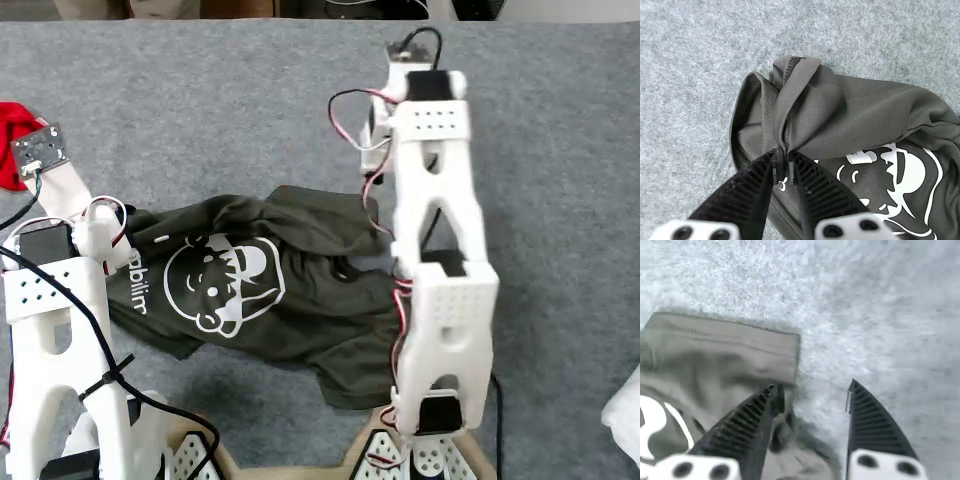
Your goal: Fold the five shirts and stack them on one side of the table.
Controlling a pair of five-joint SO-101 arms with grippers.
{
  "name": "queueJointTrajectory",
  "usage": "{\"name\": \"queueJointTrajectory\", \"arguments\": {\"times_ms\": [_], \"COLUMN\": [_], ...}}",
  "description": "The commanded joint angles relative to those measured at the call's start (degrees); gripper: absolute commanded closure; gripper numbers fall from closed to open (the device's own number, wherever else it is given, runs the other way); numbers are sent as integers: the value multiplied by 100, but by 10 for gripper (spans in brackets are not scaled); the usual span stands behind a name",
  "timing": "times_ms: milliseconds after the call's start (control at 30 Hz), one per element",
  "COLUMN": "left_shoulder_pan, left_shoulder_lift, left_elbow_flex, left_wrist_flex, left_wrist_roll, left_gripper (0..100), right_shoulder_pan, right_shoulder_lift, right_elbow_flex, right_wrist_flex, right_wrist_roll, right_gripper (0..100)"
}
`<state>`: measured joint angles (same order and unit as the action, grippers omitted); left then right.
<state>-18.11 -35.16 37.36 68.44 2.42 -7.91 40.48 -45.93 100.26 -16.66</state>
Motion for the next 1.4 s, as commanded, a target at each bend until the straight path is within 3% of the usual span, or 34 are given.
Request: {"name": "queueJointTrajectory", "arguments": {"times_ms": [0, 467, 1267, 1367], "left_shoulder_pan": [-18, -18, -18, -18], "left_shoulder_lift": [13, 13, 13, 13], "left_elbow_flex": [-18, -18, -18, -18], "left_wrist_flex": [0, 0, 9, 9], "left_wrist_roll": [-44, -44, -202, -202], "left_gripper": [982, 982, 982, 982], "right_shoulder_pan": [-171, -277, -330, -321], "right_shoulder_lift": [435, 1859, 2475, 2492], "right_elbow_flex": [-637, -1824, -1833, -1833], "right_wrist_flex": [-132, 167, -105, -149], "right_wrist_roll": [-484, -1415, -1495, -1477], "right_gripper": [772, 774, 776, 824]}}
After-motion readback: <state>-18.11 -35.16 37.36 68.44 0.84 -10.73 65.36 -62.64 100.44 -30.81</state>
